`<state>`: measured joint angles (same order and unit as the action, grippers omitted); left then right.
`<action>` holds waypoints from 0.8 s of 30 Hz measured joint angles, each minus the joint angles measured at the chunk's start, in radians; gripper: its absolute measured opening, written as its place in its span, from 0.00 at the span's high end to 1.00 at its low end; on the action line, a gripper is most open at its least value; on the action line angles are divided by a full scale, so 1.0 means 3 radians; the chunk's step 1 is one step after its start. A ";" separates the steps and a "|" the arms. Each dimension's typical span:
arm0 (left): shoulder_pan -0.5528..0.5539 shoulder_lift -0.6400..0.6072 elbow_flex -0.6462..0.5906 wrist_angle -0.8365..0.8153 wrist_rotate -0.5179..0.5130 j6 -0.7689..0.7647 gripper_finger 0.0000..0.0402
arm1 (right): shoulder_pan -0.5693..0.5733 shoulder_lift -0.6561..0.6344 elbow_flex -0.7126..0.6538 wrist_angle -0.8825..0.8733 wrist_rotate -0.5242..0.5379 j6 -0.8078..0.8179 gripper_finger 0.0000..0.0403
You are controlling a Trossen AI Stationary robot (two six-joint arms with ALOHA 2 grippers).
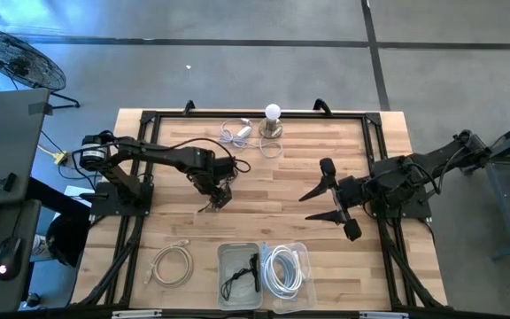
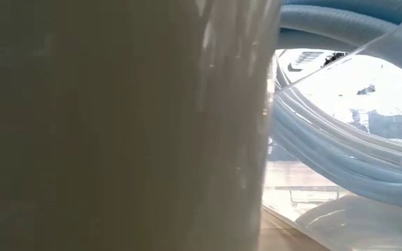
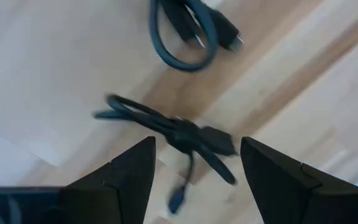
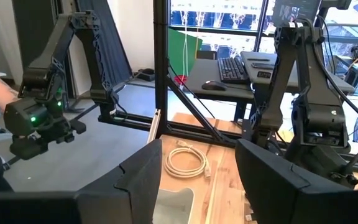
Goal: Pick & Place USB Port
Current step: Put the black charger cable into the gray bin
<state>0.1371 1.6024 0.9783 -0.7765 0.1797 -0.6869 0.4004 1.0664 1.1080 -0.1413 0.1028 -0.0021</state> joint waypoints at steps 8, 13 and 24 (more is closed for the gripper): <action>0.0000 0.0253 -0.0001 0.0052 0.0014 0.0300 0.61 | 0.0000 0.0000 0.0000 0.0011 -0.0001 0.0010 0.51; 0.0011 0.0458 0.0017 -0.0002 0.0176 0.0645 0.87 | 0.0026 0.0000 0.0000 0.0011 0.0000 0.0018 0.51; -0.0065 0.0181 0.0267 -0.0367 0.0007 0.0916 0.97 | 0.0093 0.0000 0.0000 0.0006 0.0011 0.0012 0.51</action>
<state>0.1177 1.6567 1.0585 -0.8867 0.1817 -0.4120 0.4283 1.0665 1.1080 -0.1394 0.1062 0.0015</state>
